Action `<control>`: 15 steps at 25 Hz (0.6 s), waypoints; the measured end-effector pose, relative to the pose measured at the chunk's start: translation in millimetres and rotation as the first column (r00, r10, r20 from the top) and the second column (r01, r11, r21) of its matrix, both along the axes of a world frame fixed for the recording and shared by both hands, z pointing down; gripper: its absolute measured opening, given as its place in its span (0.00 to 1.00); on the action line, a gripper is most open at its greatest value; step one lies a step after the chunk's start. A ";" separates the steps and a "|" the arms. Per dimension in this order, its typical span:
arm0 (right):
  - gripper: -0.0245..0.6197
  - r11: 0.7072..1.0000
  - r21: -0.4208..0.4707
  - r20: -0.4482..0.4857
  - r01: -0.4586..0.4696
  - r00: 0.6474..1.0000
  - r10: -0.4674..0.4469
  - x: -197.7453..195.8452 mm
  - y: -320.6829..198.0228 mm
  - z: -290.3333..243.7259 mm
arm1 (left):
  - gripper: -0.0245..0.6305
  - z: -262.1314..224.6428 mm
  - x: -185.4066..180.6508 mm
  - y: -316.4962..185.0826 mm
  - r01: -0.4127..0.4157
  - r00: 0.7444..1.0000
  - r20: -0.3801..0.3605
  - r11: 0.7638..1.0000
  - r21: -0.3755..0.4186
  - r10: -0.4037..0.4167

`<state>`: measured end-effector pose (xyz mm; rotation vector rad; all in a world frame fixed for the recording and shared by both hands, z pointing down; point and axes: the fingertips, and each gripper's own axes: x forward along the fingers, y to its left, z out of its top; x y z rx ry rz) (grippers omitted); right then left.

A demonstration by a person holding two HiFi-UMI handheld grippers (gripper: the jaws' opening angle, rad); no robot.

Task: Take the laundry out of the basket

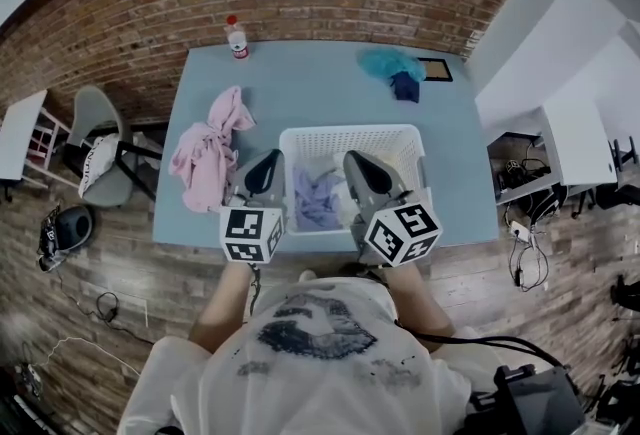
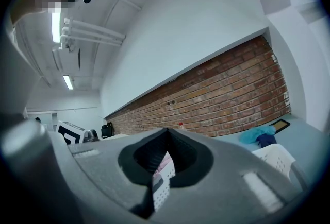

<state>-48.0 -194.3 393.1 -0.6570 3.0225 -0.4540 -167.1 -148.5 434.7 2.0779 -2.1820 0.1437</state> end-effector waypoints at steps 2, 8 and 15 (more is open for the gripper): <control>0.03 1.000 -0.005 -0.001 -0.010 1.000 0.010 4.6 -5.2 -0.1 | 0.02 6.2 5.3 -6.2 -0.018 1.000 0.003 0.999 -0.028 0.018; 0.03 0.998 -0.040 -0.016 -0.047 0.999 0.046 37.1 -43.4 7.7 | 0.03 26.2 37.1 -45.2 -0.095 0.995 -0.007 0.988 -0.122 0.095; 0.03 0.995 -0.090 -0.034 -0.052 0.998 0.049 71.7 -102.4 29.1 | 0.13 65.1 73.5 -92.5 -0.154 0.988 -0.068 0.956 -0.250 0.141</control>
